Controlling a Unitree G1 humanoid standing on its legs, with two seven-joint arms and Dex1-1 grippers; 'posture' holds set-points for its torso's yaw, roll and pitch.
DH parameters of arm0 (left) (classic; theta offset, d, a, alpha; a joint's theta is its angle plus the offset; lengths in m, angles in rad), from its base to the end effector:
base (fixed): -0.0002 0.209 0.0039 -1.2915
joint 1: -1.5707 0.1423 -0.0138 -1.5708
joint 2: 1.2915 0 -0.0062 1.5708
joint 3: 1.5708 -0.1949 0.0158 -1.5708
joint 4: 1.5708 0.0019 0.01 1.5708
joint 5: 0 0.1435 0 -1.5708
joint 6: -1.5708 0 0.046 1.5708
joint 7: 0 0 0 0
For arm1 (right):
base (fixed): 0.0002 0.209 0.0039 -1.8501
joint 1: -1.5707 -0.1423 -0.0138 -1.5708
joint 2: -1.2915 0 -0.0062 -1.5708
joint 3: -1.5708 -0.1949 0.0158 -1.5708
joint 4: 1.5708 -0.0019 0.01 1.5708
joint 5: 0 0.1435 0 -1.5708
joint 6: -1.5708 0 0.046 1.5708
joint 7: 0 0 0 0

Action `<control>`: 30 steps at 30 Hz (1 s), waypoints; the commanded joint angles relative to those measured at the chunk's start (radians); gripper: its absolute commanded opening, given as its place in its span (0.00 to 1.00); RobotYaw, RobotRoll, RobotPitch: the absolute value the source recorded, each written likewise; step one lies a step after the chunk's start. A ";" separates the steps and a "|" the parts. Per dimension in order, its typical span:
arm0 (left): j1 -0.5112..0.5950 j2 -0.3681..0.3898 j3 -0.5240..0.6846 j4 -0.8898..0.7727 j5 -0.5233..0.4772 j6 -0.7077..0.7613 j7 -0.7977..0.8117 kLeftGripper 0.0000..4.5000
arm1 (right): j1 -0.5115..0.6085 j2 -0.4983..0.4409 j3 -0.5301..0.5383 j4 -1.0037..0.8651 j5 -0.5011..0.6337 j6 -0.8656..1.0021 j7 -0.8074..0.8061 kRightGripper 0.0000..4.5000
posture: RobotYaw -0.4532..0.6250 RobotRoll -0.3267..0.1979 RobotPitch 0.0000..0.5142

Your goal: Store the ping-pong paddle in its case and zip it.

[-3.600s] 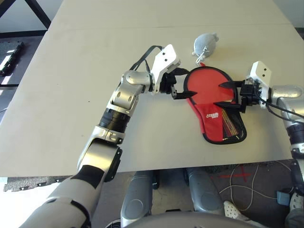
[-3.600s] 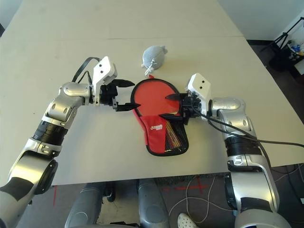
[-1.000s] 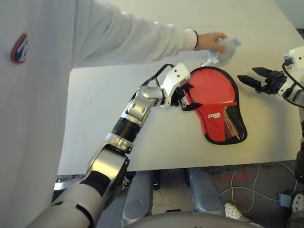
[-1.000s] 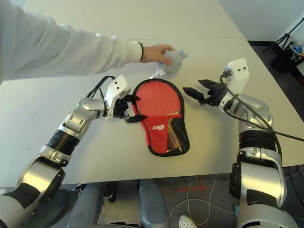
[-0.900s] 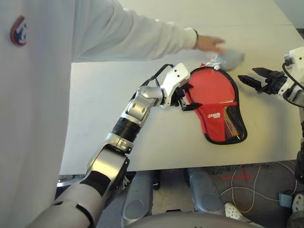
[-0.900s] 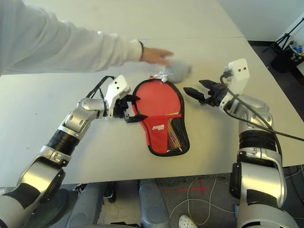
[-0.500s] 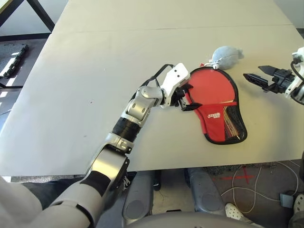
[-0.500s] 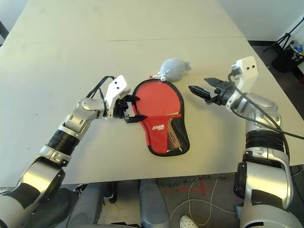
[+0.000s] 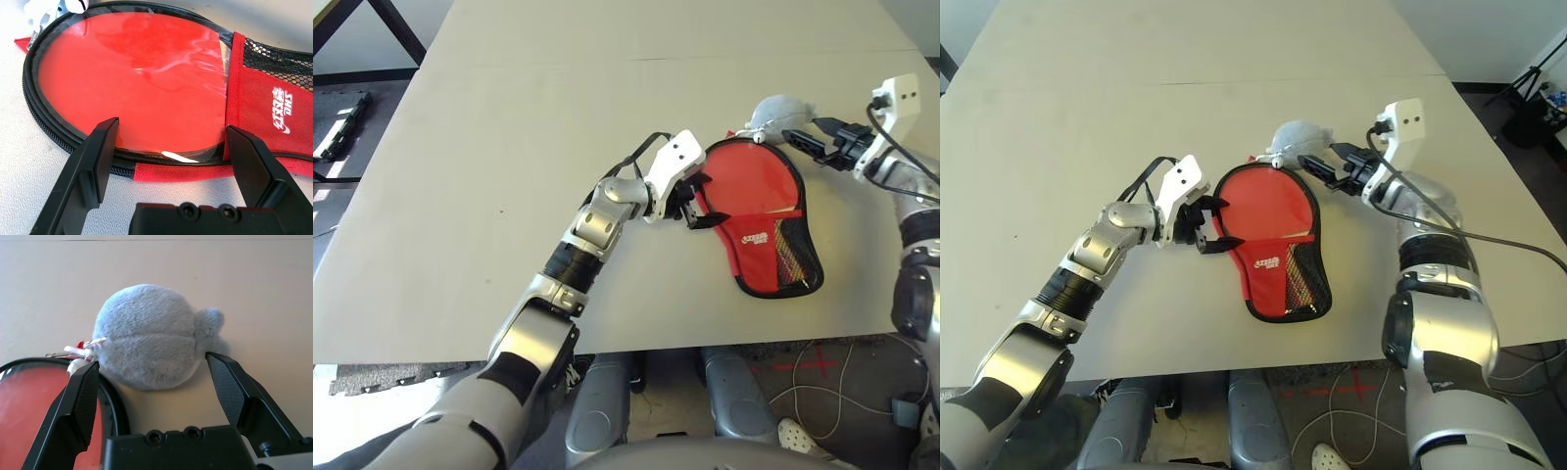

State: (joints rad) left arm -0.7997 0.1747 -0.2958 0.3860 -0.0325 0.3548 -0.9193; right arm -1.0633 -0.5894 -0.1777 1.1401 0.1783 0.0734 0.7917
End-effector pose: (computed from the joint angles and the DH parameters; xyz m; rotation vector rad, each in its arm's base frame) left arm 0.3363 0.0881 0.1471 0.3726 0.1526 -1.2129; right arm 0.3596 -0.2951 0.1846 -0.0490 0.0630 0.4313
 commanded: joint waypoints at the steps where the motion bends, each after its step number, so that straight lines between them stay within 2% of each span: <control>1: 0.045 0.000 -0.040 -0.006 0.011 0.036 -0.008 0.99 | -0.028 0.024 -0.006 0.062 -0.021 -0.022 -0.066 1.00 | 0.30 0.62 0.51; 8: 0.069 0.002 -0.049 -0.056 0.009 0.067 -0.005 0.99 | -0.061 0.072 -0.052 0.108 0.015 -0.010 -0.144 1.00 | 0.30 0.62 0.48; 15: 0.072 0.007 -0.055 -0.076 0.010 0.084 -0.009 0.99 | -0.075 0.101 -0.154 0.126 0.084 0.058 -0.248 1.00 | 0.30 0.62 0.46; 24: 0.070 0.010 -0.064 -0.075 0.011 0.083 -0.015 0.99 | -0.074 0.145 -0.173 0.133 0.081 0.047 -0.290 1.00 | 0.29 0.62 0.47; 27: 0.072 0.009 -0.066 -0.081 0.010 0.087 -0.015 1.00 | -0.073 0.156 -0.167 0.135 0.071 0.028 -0.294 0.88 | 0.29 0.62 0.49; 30: 0.073 0.007 -0.066 -0.085 0.009 0.091 -0.013 1.00 | -0.073 0.163 -0.166 0.136 0.068 0.015 -0.291 0.66 | 0.29 0.62 0.49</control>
State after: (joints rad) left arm -0.7612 0.1864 -0.3060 0.2950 -0.0313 0.4202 -0.9107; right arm -1.1374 -0.4330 -0.3421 1.2583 0.2559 0.0956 0.5056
